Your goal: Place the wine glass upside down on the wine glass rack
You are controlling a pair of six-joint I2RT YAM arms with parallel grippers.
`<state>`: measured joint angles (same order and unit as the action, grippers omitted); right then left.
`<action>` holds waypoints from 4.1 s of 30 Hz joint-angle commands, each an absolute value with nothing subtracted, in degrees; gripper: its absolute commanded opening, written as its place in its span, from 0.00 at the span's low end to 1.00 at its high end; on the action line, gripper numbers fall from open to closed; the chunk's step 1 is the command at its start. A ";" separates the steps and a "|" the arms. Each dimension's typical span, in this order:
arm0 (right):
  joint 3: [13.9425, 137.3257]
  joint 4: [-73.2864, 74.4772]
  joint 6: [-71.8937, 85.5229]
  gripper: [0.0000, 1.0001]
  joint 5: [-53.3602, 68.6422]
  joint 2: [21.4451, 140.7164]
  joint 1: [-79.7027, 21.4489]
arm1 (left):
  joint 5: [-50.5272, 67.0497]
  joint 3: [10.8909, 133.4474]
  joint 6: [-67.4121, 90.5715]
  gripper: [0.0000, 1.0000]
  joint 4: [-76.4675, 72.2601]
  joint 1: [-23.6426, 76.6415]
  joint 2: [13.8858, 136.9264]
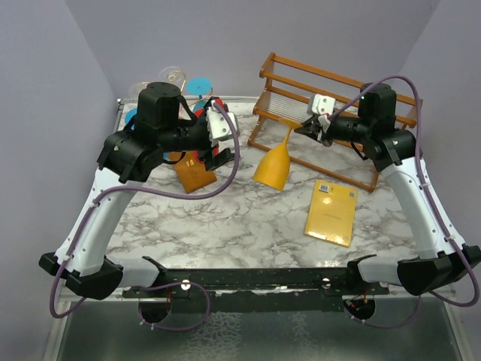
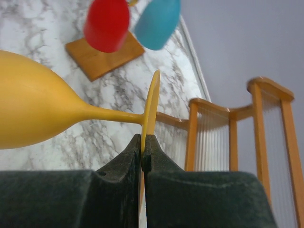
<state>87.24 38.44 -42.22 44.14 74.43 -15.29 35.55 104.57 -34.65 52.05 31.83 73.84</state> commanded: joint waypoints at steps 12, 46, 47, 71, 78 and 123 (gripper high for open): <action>85.61 47.19 -50.12 0.01 60.56 74.97 -27.63 | 50.61 97.65 -38.55 0.67 48.53 31.42 78.20; 83.32 45.80 -50.90 0.01 62.50 76.81 -29.95 | 64.86 91.73 -47.00 0.25 48.31 31.90 80.90; 83.36 45.75 -50.82 0.01 62.50 76.77 -30.05 | 65.10 91.56 -47.02 0.24 48.30 31.90 80.90; 79.88 39.28 -47.62 0.83 40.35 73.40 -30.24 | 30.44 97.32 -61.14 0.00 64.42 31.90 74.00; 75.45 33.94 -47.20 0.96 35.17 73.39 -30.23 | 18.74 101.10 -61.02 0.00 68.54 31.90 70.12; 65.98 25.84 -41.66 0.97 34.85 69.94 -30.23 | -12.90 94.18 -62.59 0.00 51.85 26.15 68.47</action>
<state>66.46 27.33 -42.24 36.01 70.78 -29.95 -9.63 94.65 -62.48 55.00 25.69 68.69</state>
